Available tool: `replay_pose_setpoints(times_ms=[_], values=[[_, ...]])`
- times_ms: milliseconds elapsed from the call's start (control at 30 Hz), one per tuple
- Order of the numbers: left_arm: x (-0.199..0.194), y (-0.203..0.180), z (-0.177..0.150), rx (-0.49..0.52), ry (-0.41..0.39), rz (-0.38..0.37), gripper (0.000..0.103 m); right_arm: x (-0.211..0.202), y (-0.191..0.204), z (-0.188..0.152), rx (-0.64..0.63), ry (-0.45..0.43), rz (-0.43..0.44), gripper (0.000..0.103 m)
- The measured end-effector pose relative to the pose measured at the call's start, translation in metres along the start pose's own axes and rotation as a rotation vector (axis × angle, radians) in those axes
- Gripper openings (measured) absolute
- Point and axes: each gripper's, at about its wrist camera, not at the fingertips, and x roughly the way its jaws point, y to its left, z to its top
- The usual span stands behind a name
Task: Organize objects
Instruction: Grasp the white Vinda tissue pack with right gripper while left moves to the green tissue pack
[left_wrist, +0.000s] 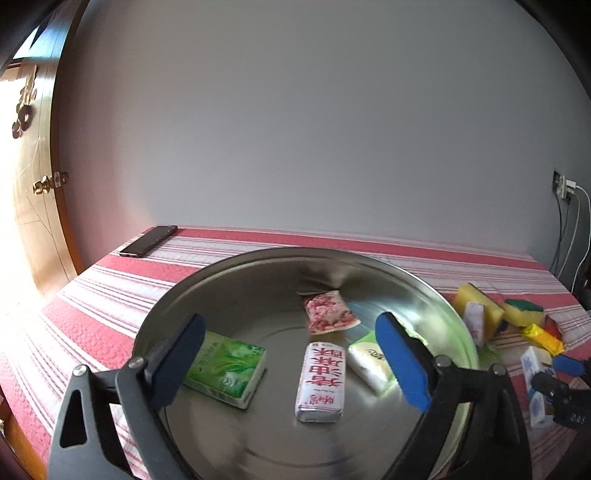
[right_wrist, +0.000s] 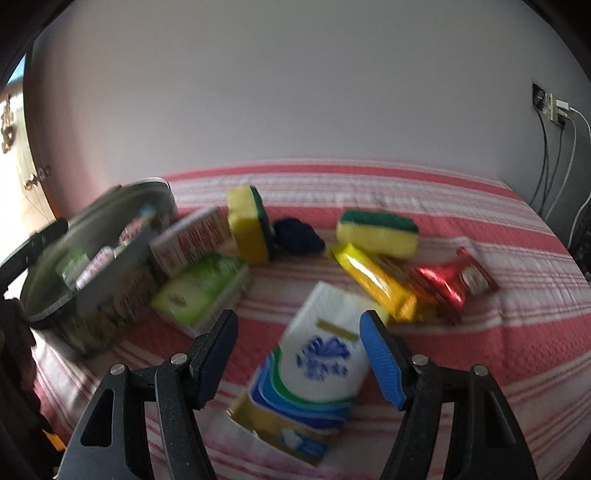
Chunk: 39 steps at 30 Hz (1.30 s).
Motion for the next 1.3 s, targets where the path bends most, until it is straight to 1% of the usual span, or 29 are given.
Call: replay_pose_setpoints(times_ms=[67, 133, 167, 267, 367, 467, 533, 567, 700, 733, 800, 833, 900, 933, 967, 1067, 1100, 1167, 1233, 1267, 1300], values=[[0.007, 0.003, 0.003, -0.002, -0.002, 0.013, 0.096, -0.001, 0.000, -0.003, 0.001, 0.011, -0.024, 0.070], [0.017, 0.008, 0.008, -0.005, -0.009, 0.046, 0.097, 0.000, 0.000, -0.006, 0.003, 0.034, -0.033, 0.070], [0.021, 0.012, 0.010, -0.010, -0.007, 0.052, 0.097, 0.001, 0.000, -0.007, 0.001, 0.042, -0.035, 0.070], [0.032, 0.021, 0.015, -0.032, 0.002, 0.048, 0.097, 0.003, 0.002, -0.009, -0.004, 0.059, -0.036, 0.071], [0.028, 0.022, 0.013, -0.034, -0.010, 0.027, 0.097, 0.006, 0.003, -0.008, -0.001, 0.070, -0.031, 0.073], [0.012, 0.012, 0.008, -0.024, -0.037, -0.024, 0.098, 0.009, 0.002, -0.010, 0.003, 0.085, -0.011, 0.073], [0.001, -0.003, 0.003, 0.017, -0.057, -0.052, 0.098, 0.010, -0.001, -0.011, 0.010, 0.093, 0.006, 0.072], [-0.006, -0.014, 0.001, 0.048, -0.064, -0.078, 0.097, 0.010, -0.002, -0.011, 0.015, 0.099, 0.016, 0.072], [-0.021, -0.057, -0.009, 0.156, -0.052, -0.186, 0.098, 0.008, -0.005, -0.013, 0.003, 0.095, 0.021, 0.071], [-0.024, -0.070, -0.012, 0.181, -0.040, -0.217, 0.097, 0.008, -0.005, -0.014, 0.001, 0.092, 0.023, 0.069], [-0.023, -0.082, -0.016, 0.207, -0.020, -0.252, 0.097, 0.005, -0.007, -0.014, -0.003, 0.084, 0.022, 0.063], [-0.022, -0.090, -0.019, 0.228, -0.007, -0.271, 0.097, 0.004, -0.009, -0.015, -0.005, 0.081, 0.023, 0.062], [-0.021, -0.101, -0.023, 0.249, 0.015, -0.287, 0.095, 0.003, -0.012, -0.014, -0.007, 0.073, 0.022, 0.056], [-0.019, -0.106, -0.024, 0.256, 0.032, -0.300, 0.091, 0.003, -0.014, -0.013, -0.003, 0.073, 0.027, 0.056], [-0.015, -0.110, -0.024, 0.263, 0.053, -0.308, 0.089, 0.006, -0.016, -0.012, 0.006, 0.075, 0.037, 0.055], [-0.014, -0.124, -0.025, 0.285, 0.091, -0.317, 0.087, 0.009, -0.017, -0.009, 0.004, 0.083, 0.038, 0.055], [-0.013, -0.127, -0.026, 0.294, 0.104, -0.324, 0.085, 0.008, -0.018, -0.009, 0.005, 0.085, 0.038, 0.055], [-0.007, -0.136, -0.029, 0.319, 0.151, -0.337, 0.084, 0.010, -0.023, -0.007, 0.009, 0.091, 0.027, 0.055], [-0.002, -0.142, -0.034, 0.333, 0.186, -0.354, 0.078, 0.011, -0.028, -0.005, 0.007, 0.093, 0.003, 0.055], [0.001, -0.146, -0.035, 0.340, 0.205, -0.368, 0.077, 0.013, -0.032, -0.004, 0.009, 0.103, 0.001, 0.055], [0.004, -0.150, -0.036, 0.347, 0.227, -0.373, 0.073, 0.014, -0.035, -0.004, 0.019, 0.109, 0.011, 0.055]])
